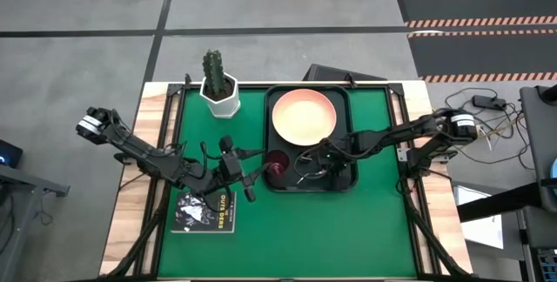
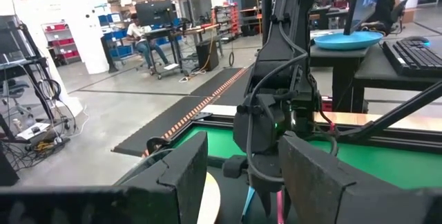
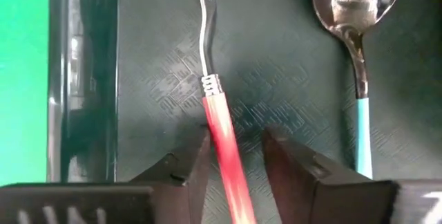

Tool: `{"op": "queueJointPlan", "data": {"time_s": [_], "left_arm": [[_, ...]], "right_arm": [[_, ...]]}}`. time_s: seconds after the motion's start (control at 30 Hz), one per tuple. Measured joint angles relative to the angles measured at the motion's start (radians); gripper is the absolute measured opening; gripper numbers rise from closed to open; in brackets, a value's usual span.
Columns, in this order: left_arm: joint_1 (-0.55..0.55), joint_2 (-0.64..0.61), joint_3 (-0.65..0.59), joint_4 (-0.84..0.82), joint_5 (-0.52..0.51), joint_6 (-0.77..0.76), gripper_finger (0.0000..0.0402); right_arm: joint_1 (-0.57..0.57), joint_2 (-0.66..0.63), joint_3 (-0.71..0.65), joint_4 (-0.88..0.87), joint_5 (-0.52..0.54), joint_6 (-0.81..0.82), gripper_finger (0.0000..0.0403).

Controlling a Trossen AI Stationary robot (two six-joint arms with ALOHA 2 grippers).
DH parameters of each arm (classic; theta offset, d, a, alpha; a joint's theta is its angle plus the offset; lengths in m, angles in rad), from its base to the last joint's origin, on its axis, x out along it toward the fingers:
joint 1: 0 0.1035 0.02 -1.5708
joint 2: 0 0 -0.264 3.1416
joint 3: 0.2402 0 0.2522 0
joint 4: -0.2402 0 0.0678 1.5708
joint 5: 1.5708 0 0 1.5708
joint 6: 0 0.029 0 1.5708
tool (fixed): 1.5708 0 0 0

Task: Pick and place plate/cup/fork/spoon on tray
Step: Put the pink fork on the black serving tray to the left of the blue spoon

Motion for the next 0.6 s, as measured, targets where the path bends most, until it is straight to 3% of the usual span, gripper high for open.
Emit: {"op": "queueJointPlan", "data": {"time_s": [0.27, 0.5, 0.6], "left_arm": [[-0.005, 0.001, 0.0, 0.002, 0.001, 0.001, 0.016], [-0.017, 0.004, -0.001, 0.003, 0.006, 0.0, 0.016], [-0.017, 0.005, 0.0, 0.002, 0.055, 0.001, 0.016]], "right_arm": [[-0.001, 0.019, 0.0, 0.002, -0.024, 0.031, 0.0023], [0.002, -0.086, 0.034, -0.133, -0.092, 0.107, 0.0021], [0.014, -0.171, 0.037, -0.177, -0.152, 0.185, 0.002]]}}
